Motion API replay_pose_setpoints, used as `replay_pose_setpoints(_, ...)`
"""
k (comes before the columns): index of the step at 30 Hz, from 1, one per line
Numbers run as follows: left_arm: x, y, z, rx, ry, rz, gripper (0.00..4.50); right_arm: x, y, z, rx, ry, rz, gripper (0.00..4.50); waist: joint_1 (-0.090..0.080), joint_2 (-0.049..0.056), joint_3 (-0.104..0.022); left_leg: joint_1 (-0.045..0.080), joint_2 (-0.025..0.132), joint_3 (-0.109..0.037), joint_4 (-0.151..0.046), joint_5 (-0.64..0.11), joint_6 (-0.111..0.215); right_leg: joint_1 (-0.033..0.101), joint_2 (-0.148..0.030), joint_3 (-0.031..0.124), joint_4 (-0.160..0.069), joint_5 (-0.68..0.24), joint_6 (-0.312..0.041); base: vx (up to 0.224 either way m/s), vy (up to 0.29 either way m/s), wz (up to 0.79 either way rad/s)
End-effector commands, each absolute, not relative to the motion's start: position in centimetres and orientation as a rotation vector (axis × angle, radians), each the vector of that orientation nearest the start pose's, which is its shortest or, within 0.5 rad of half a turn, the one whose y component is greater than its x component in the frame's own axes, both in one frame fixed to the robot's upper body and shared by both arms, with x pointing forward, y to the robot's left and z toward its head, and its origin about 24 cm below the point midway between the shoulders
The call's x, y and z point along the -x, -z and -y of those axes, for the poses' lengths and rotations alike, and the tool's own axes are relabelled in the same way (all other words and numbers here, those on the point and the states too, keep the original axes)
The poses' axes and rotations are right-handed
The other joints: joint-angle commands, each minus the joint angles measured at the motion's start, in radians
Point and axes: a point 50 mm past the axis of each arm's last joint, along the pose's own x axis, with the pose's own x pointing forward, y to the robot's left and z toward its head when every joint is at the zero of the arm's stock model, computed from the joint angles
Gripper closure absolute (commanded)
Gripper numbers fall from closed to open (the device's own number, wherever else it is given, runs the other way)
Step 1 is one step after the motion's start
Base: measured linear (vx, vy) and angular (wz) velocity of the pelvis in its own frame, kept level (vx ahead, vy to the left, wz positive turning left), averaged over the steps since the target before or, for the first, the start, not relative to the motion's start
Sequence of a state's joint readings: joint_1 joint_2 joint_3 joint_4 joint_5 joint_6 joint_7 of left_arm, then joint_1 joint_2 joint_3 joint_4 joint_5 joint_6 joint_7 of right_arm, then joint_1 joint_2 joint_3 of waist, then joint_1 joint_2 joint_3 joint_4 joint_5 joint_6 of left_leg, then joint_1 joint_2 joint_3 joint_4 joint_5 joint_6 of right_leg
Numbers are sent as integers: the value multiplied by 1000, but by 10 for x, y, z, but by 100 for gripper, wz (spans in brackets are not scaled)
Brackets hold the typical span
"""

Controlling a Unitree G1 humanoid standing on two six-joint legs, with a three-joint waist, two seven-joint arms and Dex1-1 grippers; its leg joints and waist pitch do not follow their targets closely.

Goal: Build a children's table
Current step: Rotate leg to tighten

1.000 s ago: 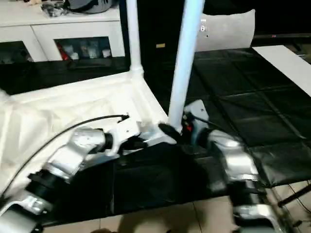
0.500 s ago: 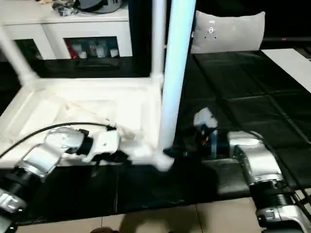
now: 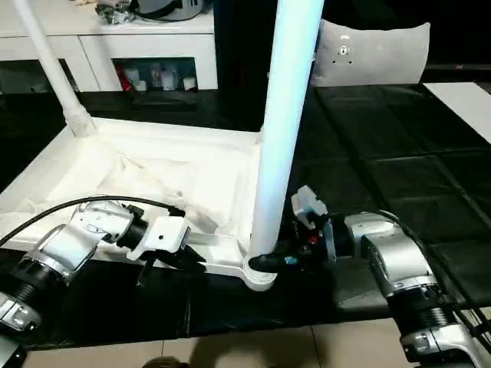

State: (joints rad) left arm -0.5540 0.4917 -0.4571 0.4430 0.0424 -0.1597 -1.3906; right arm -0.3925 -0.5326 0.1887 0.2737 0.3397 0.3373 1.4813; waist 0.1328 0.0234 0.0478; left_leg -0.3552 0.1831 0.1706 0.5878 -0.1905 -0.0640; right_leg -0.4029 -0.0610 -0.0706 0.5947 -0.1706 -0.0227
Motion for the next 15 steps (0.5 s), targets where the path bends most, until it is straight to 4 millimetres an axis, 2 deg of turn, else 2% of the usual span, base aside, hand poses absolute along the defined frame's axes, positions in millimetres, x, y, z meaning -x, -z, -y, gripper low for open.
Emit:
replay_pose_setpoints(1, -284, -57, -121, -757, 1762, -348, 450, -269, -73, 168, 4, -1569, -413, 217, -4, -13, -63, 5, 49, -8, -63, -172, 55, 50, -83, 49, -75, -330, -164, 0, 0, 0)
replay_pose_setpoints(6, -285, -54, -121, -668, 1684, -381, 450, -269, -71, 163, -40, -1489, -395, 231, 3, -17, -62, 5, 49, -7, -64, -165, 50, 50, -84, 50, -76, -355, -150, 0, 0, 0)
replay_pose_setpoints(9, -286, -55, -118, -605, 1633, -385, 450, -275, -68, 158, -69, -1356, -426, 233, -4, -15, -53, 6, 43, -8, -68, -201, 39, 46, -83, 46, -89, -465, -117, 0, 0, 0)
replay_pose_setpoints(10, -287, -57, -112, -544, 1594, -382, 450, -280, -65, 152, -62, -1269, -413, 233, -12, -16, -50, 12, 40, -11, -69, -234, 21, 41, -85, 43, -100, -551, -91, 0, 0, 0)
replay_pose_setpoints(12, -287, -61, -104, -481, 1555, -370, 450, -286, -62, 146, -65, -1169, -409, 233, -25, -15, -47, 13, 36, -13, -68, -252, 9, 38, -85, 40, -106, -597, -77, 0, 0, 0)
replay_pose_setpoints(13, -288, -64, -94, -424, 1518, -355, 450, -293, -59, 140, -80, -1059, -417, 234, -37, -14, -47, 14, 34, -16, -69, -265, 2, 38, -84, 37, -110, -622, -65, 0, 0, 0)
replay_pose_setpoints(15, -289, -68, -84, -383, 1484, -338, 450, -300, -55, 134, -94, -945, -437, 238, -58, -14, -45, 6, 33, -24, -74, -290, -8, 43, -82, 29, -111, -641, -49, 0, 0, 0)
